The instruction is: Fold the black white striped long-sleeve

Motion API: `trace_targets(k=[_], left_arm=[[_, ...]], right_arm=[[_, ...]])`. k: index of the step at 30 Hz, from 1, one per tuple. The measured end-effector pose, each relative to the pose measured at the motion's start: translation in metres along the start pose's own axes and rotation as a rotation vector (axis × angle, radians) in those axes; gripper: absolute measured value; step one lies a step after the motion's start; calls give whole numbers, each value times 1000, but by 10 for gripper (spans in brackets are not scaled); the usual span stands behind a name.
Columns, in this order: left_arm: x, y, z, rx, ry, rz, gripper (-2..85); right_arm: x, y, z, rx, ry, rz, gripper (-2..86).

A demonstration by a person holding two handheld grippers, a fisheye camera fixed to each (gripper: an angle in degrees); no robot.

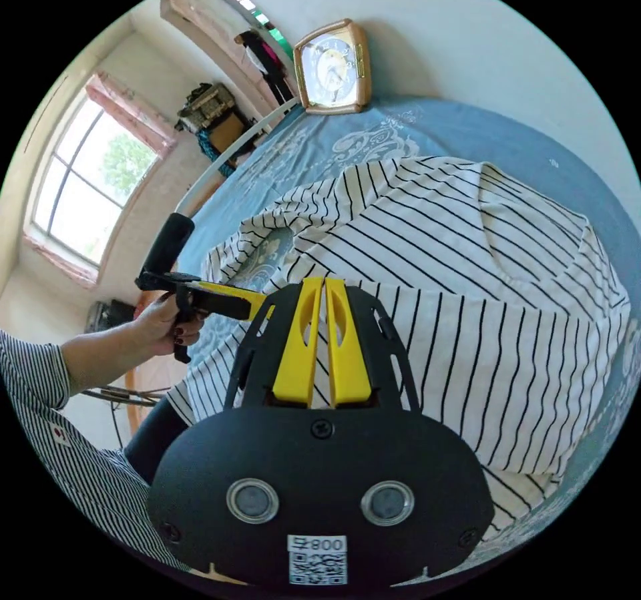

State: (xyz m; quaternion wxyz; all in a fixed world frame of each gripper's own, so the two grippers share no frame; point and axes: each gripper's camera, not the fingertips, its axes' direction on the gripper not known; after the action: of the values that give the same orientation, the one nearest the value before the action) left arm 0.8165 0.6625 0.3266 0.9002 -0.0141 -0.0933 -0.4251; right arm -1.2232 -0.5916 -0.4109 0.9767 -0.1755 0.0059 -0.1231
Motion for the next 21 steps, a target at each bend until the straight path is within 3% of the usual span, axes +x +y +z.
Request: trace_targets(k=[8, 14, 21], left_arm=[[67, -25, 8, 29, -274, 133, 49], [96, -29, -13, 55, -230, 141, 28], [147, -22, -65, 154, -136, 191, 26]], right_arm=[[-21, -63, 26, -193, 233, -217, 9], [-5, -73, 13, -216, 244, -229, 0], [17, -79, -76, 32, 182, -192, 1]])
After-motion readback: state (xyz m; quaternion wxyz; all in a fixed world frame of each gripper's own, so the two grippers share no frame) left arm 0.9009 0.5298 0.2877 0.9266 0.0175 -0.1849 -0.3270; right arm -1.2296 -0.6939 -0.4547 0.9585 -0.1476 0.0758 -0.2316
